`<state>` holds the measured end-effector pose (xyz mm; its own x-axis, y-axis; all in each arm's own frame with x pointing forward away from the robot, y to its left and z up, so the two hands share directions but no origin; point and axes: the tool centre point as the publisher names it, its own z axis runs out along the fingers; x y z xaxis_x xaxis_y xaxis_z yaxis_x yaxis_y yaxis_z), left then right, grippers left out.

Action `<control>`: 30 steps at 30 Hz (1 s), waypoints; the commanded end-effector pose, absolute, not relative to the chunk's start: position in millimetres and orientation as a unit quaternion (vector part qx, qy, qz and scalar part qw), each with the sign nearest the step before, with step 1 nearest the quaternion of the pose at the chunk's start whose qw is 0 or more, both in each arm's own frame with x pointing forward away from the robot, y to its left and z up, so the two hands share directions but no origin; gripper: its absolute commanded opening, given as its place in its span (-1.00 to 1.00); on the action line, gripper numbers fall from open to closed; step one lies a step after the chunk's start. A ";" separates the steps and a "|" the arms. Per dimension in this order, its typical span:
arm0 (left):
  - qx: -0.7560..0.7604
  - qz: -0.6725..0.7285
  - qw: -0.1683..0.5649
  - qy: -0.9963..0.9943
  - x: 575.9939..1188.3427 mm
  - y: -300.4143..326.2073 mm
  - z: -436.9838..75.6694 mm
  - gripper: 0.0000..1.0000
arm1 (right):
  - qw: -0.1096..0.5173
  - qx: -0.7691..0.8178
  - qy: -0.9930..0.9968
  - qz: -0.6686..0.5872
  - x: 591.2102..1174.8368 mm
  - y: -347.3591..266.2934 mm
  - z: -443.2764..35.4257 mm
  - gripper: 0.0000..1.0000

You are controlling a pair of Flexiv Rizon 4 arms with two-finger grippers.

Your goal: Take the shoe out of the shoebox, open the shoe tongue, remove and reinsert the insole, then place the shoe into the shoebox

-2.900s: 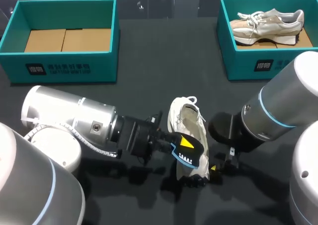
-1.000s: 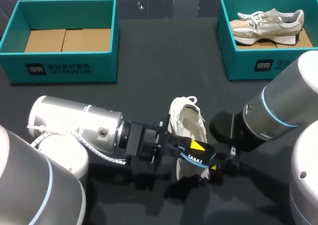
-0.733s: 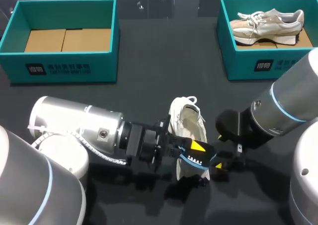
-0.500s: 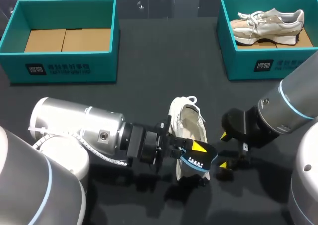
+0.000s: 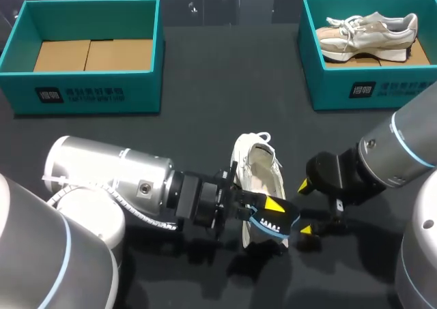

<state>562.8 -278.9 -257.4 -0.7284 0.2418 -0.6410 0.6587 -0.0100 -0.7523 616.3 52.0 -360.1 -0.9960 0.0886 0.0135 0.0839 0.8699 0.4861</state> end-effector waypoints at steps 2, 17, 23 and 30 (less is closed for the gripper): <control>0.330 -0.629 0.165 0.684 563.7 -283.3 -258.7 -1.00 | 0.004 0.042 0.967 0.252 616.2 54.2 -361.2 1.00; 0.308 -0.631 0.172 0.691 563.9 -285.2 -262.4 -1.00 | 0.004 0.040 0.965 0.260 620.0 57.8 -365.3 1.00; 0.307 -0.631 0.177 0.690 564.2 -285.9 -262.1 -1.00 | 0.003 0.039 0.964 0.265 622.9 60.4 -366.9 1.00; 0.293 -0.632 0.183 0.694 567.0 -287.2 -263.6 -1.00 | -0.001 0.042 0.962 0.269 624.5 61.3 -369.2 1.00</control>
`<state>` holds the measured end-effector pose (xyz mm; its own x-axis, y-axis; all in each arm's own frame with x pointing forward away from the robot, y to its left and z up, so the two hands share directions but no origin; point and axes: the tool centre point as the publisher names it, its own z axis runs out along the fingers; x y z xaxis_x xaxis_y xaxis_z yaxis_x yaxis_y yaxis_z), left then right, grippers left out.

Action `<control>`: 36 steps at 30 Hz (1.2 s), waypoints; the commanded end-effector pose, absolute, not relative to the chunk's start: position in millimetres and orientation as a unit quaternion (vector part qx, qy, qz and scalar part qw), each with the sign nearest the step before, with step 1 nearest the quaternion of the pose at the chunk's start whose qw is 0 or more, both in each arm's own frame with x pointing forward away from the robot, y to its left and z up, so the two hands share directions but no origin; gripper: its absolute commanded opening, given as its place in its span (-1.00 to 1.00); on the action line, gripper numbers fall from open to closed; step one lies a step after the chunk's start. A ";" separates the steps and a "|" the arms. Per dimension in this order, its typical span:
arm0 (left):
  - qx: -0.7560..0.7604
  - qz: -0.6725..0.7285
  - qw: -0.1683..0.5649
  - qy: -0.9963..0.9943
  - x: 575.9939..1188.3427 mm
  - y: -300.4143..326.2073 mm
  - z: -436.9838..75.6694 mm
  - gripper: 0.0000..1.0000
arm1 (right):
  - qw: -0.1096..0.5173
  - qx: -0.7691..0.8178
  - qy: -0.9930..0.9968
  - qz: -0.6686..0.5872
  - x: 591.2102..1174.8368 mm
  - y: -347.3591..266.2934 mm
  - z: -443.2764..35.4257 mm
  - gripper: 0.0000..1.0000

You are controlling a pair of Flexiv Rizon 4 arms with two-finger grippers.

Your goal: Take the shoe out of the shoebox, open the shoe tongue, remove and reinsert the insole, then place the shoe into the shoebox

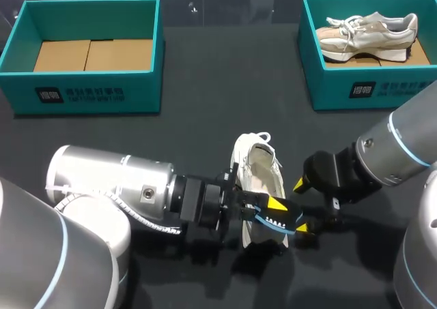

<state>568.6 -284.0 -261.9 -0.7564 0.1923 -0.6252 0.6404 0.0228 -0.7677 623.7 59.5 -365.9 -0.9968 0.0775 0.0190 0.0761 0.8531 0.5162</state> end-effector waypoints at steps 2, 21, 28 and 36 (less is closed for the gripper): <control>0.286 -0.632 0.184 0.696 567.5 -288.0 -264.1 -1.00 | -0.003 0.043 0.962 0.269 624.7 61.6 -369.7 1.00; 0.242 -0.619 0.201 0.719 571.1 -296.1 -271.4 -1.00 | -0.003 0.043 0.962 0.269 624.7 61.6 -369.7 1.00; 0.230 -0.618 0.202 0.724 578.0 -295.2 -278.9 -1.00 | -0.003 0.043 0.962 0.269 624.7 61.6 -369.7 1.00; 0.227 -0.618 0.200 0.726 583.0 -295.1 -280.9 -1.00 | -0.003 0.043 0.962 0.269 624.7 61.6 -369.7 1.00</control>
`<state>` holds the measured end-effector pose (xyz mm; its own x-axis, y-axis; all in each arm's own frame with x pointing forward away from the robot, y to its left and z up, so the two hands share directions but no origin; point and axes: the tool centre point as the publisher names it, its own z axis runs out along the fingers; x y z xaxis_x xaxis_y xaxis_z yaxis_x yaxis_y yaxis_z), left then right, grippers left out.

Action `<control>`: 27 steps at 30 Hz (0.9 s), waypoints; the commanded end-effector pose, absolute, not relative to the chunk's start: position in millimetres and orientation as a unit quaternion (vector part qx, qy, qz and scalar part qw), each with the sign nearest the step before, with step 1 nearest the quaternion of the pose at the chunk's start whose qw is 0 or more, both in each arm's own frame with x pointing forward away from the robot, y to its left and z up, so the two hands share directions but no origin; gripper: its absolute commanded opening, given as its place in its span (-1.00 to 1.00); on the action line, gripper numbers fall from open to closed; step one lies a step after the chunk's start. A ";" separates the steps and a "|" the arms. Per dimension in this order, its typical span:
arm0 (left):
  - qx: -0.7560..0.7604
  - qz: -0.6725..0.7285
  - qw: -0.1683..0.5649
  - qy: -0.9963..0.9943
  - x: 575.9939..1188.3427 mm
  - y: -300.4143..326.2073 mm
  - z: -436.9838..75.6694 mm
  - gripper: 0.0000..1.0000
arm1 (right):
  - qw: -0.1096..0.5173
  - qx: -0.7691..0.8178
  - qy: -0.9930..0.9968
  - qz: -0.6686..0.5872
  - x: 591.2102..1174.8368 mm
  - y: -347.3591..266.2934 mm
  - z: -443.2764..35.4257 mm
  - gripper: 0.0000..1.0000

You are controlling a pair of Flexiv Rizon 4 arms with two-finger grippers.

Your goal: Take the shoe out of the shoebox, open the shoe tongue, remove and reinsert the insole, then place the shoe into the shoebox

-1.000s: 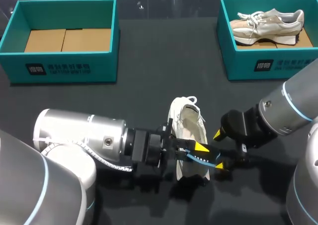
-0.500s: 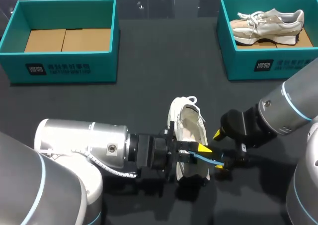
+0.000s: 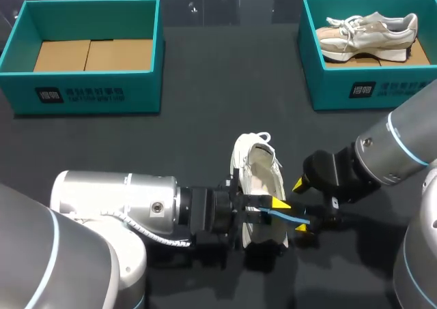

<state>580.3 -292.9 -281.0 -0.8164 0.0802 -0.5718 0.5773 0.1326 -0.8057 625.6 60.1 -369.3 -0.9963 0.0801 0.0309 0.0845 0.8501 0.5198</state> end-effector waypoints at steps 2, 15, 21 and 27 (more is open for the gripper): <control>0.227 -0.618 0.198 0.726 584.4 -294.9 -281.3 -1.00 | 0.003 -0.043 -0.962 -0.269 624.7 61.6 -369.7 1.00; 0.253 -0.613 0.192 0.723 592.2 -292.7 -288.4 -1.00 | 0.003 -0.043 -0.962 -0.269 624.7 61.6 -369.7 1.00; 0.259 -0.614 0.192 0.721 594.8 -292.9 -293.1 -1.00 | 0.003 -0.043 -0.962 -0.269 624.7 61.6 -369.7 1.00; 0.272 -0.616 0.192 0.715 598.1 -292.5 -298.8 -1.00 | 0.003 -0.043 -0.962 -0.269 624.7 61.6 -369.7 1.00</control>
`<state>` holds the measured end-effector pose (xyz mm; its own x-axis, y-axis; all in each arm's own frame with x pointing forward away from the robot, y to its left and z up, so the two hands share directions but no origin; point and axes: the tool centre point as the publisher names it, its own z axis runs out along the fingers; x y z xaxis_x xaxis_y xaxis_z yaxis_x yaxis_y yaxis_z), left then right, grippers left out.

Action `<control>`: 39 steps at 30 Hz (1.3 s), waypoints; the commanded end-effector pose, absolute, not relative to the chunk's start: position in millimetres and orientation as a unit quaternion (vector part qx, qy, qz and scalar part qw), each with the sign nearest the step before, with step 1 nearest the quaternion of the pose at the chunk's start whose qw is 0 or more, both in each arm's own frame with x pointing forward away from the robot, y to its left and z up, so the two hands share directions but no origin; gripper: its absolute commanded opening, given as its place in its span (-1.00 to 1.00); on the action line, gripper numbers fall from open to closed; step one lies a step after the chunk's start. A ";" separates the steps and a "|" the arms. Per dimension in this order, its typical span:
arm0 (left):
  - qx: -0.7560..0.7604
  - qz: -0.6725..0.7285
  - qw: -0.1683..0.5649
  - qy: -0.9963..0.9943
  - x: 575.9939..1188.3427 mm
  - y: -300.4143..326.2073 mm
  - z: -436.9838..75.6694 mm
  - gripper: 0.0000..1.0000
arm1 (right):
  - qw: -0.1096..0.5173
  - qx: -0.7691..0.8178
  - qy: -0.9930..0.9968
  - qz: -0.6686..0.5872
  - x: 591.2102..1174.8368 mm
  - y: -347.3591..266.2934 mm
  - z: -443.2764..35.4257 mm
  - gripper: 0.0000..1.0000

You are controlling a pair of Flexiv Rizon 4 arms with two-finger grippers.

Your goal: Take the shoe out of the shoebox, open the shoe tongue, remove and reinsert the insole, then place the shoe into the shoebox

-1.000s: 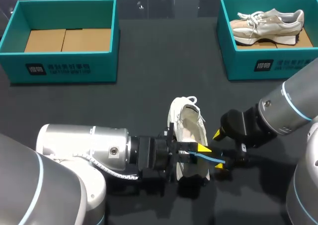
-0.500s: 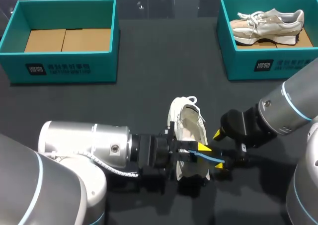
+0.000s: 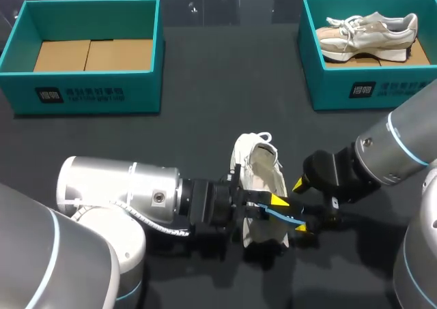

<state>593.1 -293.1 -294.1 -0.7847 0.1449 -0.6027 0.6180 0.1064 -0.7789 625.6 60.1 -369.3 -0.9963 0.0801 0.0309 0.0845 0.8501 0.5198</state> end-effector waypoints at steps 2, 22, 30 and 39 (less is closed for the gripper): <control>0.276 -0.616 0.191 0.713 598.9 -292.1 -300.5 -1.00 | 0.003 -0.043 -0.962 -0.269 624.7 61.6 -369.7 1.00; 0.277 -0.607 0.198 0.718 610.5 -277.7 -314.3 -1.00 | 0.003 -0.043 -0.962 -0.269 624.7 61.6 -369.7 1.00; 0.268 -0.606 0.198 0.723 618.1 -275.6 -321.0 -1.00 | 0.003 -0.043 -0.962 -0.269 624.7 61.6 -369.7 1.00; 0.265 -0.598 0.198 0.730 627.5 -275.1 -330.4 -1.00 | 0.003 -0.043 -0.962 -0.269 624.7 61.6 -369.7 1.00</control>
<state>623.3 -271.5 -327.3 -0.7810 0.1427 -0.6080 0.6241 0.1400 -0.7687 625.6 60.1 -369.3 -0.9963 0.0801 0.0309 0.0845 0.8501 0.5198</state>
